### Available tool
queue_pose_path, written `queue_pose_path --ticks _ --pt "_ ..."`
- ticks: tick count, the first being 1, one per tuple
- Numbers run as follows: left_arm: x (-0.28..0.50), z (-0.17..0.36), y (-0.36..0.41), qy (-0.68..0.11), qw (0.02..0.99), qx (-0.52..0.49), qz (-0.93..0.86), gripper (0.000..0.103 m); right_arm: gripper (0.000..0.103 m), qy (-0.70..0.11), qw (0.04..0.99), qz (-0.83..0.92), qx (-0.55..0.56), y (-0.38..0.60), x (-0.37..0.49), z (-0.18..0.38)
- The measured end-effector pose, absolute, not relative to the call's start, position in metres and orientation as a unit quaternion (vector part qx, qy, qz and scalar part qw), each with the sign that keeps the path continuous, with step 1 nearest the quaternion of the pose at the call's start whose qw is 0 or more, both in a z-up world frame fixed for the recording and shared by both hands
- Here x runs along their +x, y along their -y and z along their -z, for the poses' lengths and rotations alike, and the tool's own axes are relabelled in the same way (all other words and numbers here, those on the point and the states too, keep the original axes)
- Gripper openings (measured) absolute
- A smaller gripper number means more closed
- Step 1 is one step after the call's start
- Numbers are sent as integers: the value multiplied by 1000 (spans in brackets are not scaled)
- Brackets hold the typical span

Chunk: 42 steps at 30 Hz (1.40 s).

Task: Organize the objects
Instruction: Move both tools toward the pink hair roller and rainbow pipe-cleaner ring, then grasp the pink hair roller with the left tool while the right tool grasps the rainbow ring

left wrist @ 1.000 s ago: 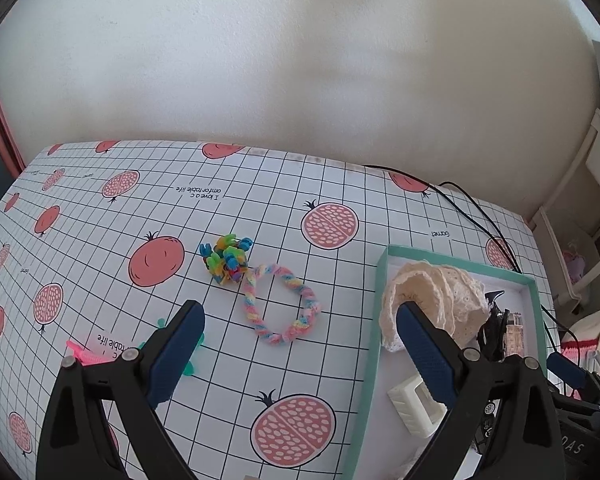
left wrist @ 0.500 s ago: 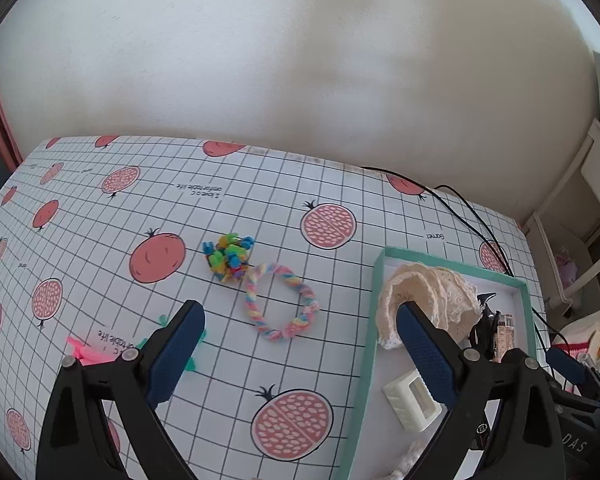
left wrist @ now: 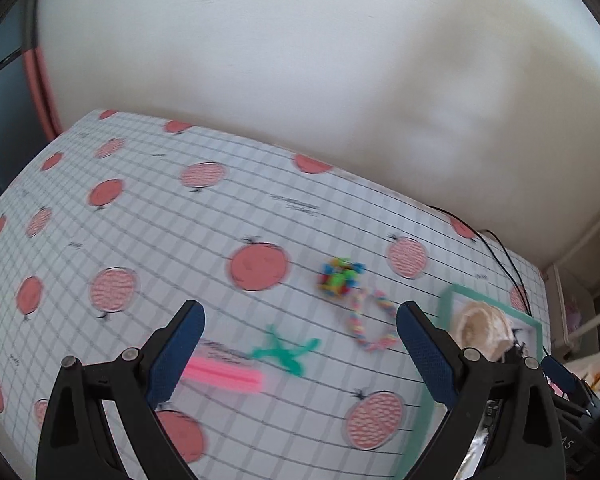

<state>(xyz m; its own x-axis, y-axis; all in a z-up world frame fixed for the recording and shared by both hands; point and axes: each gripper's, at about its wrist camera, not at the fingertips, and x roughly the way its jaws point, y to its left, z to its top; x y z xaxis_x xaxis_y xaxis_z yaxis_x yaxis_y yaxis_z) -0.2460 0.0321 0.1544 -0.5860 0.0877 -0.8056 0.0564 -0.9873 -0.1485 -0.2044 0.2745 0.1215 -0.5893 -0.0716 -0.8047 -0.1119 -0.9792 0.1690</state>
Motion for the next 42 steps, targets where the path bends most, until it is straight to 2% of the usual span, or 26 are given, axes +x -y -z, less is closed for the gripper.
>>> queue_pose_path --ticks 16,30,42 --pt "-248 -135 77 132 -78 -479 -864 97 103 -58 -52 -884 -461 -175 -231 -108" --pt "-256 -65 65 132 -103 -553 -816 97 103 -56 -34 -869 -491 -172 -247 -59" --pt "-250 -41 42 145 -115 -576 -796 97 98 -38 -29 -861 -506 -165 -257 -36"
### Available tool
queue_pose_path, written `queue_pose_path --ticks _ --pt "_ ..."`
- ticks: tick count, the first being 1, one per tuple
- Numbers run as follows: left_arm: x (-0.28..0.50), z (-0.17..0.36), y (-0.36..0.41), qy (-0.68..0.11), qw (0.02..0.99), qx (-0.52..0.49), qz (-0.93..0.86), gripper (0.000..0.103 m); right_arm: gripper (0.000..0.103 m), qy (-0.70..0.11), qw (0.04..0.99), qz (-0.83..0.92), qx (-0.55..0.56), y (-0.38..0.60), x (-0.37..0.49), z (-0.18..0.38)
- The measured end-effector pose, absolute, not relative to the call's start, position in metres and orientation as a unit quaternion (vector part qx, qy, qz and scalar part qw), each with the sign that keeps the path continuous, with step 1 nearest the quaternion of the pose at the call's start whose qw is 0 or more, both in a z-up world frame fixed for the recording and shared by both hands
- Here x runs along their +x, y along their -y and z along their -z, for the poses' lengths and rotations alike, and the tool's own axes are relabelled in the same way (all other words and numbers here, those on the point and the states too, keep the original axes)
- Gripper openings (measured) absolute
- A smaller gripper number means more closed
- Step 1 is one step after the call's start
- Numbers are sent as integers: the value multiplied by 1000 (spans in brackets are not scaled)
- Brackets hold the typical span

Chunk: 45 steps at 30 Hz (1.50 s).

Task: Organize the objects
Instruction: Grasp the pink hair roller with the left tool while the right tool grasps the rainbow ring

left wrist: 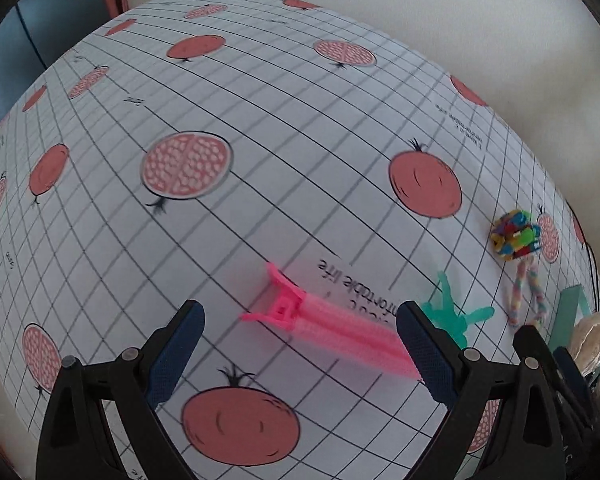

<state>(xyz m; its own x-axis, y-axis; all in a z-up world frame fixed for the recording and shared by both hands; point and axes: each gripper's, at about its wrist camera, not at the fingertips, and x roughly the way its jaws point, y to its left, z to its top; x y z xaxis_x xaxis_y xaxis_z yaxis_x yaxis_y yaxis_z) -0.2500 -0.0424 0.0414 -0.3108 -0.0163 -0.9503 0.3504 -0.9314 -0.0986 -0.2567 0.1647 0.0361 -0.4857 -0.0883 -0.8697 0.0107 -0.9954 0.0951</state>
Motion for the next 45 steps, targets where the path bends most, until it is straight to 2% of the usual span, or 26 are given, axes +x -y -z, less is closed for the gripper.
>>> queue_pose_path --ticks 9,14,17,20,24,29,35,41,43,45 --pt "-254 -29 27 -134 95 580 798 96 93 41 13 856 515 -167 -261 -26" --pt "-255 -27 17 -100 96 572 808 90 92 48 8 855 516 -169 -264 -22" --pt "-256 -28 11 -72 104 563 816 75 90 47 4 855 516 -169 -266 -21" --pt "-255 -28 8 -67 99 559 821 72 89 53 1 854 517 -172 -268 -18" --pt "-257 -32 7 -57 90 548 830 48 86 55 -4 855 516 -173 -271 -16" --pt "-262 -32 7 -50 80 543 835 41 84 51 -9 857 513 -171 -275 -14" --pt "-267 -32 9 -43 70 538 839 39 78 31 -22 861 507 -167 -278 -14" --pt "-266 -34 7 -39 72 539 838 39 64 10 -28 863 504 -165 -278 -14" --pt "-265 -35 5 -37 72 541 837 39 55 10 -29 864 503 -166 -277 -15" --pt "-268 -34 9 -36 70 542 837 39 54 11 -29 864 503 -167 -276 -14"
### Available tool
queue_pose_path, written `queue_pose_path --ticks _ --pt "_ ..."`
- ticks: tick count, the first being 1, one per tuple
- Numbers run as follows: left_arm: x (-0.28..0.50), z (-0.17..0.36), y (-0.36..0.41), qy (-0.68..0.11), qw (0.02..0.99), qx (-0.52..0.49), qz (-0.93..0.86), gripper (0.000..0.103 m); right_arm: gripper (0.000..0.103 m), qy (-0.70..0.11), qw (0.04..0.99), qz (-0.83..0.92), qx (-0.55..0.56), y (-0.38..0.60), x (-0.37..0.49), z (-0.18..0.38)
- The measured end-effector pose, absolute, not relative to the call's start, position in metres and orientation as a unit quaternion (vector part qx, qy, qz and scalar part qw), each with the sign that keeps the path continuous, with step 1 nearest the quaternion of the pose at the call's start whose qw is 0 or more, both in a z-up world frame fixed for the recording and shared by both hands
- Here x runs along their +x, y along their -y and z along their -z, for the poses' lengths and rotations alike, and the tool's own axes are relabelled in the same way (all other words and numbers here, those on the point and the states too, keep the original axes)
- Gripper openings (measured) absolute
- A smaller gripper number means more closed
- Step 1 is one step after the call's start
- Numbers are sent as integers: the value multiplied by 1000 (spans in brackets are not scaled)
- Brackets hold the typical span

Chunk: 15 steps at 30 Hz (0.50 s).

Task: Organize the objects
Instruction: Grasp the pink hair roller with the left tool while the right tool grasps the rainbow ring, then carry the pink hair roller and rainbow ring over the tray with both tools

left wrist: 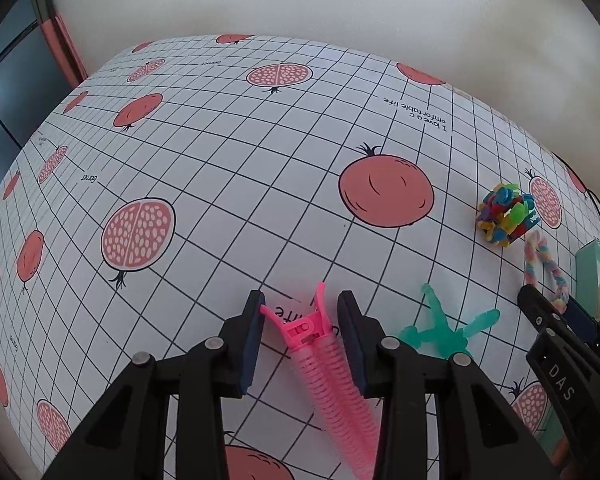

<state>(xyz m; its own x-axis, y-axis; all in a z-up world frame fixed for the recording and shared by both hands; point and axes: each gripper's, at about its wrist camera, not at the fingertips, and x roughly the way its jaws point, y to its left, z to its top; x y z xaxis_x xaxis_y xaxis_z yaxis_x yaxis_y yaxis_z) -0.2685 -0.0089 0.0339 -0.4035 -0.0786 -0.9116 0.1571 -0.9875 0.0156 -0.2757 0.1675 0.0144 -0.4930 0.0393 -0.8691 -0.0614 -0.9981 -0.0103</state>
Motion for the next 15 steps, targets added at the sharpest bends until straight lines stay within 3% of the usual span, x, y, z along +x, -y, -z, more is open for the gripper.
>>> queue_pose_path --ticks 15 --pt "-281 -50 19 -53 57 529 845 38 51 -44 -5 -863 -503 -172 -260 -39"
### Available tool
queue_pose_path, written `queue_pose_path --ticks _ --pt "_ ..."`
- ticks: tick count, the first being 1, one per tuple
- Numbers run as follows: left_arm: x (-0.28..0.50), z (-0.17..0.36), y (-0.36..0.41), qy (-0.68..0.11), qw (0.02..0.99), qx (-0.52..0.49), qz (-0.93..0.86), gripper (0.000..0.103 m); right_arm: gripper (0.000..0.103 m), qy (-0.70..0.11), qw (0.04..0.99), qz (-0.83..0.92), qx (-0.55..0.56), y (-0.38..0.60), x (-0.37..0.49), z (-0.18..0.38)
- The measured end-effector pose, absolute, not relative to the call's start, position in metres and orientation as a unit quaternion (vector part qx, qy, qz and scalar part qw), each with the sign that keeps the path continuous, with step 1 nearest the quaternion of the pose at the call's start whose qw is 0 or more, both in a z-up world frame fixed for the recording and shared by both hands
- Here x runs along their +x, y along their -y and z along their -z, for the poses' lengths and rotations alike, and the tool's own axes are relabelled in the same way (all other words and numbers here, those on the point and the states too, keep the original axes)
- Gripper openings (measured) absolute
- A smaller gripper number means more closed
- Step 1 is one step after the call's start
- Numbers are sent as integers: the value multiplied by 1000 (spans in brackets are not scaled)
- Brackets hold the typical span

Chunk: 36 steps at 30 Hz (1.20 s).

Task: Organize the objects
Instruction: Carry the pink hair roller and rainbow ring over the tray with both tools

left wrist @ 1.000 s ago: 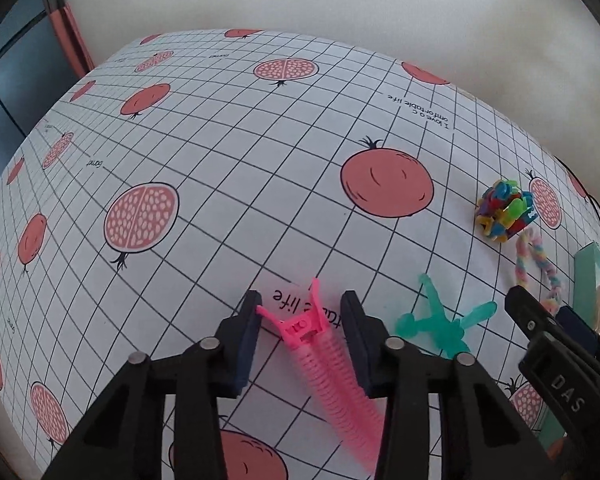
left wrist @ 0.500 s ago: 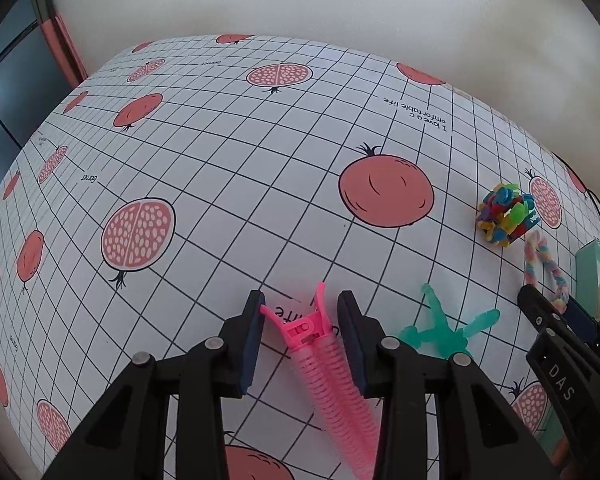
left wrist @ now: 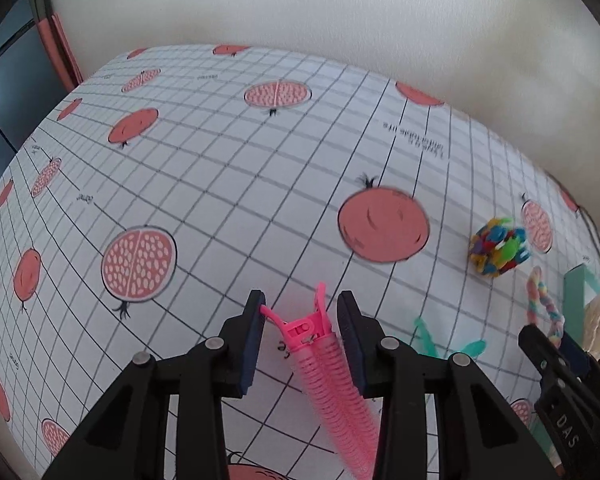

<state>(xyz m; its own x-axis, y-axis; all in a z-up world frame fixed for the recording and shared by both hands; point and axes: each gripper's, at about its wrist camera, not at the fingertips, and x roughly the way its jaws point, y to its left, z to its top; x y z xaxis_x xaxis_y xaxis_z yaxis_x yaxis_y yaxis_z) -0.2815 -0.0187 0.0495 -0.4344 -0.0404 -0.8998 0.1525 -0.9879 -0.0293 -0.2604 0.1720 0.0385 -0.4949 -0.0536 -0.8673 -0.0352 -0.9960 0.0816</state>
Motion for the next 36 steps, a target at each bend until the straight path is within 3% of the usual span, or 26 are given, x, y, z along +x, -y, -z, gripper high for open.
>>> queue_pose_path --ticks 14,36 --pt "-277 -117 -2 -62 25 468 881 38 51 50 11 894 445 -196 -237 -106" --pt "-237 -146 -174 0 -116 443 889 39 51 93 -83 908 399 -339 -174 -153"
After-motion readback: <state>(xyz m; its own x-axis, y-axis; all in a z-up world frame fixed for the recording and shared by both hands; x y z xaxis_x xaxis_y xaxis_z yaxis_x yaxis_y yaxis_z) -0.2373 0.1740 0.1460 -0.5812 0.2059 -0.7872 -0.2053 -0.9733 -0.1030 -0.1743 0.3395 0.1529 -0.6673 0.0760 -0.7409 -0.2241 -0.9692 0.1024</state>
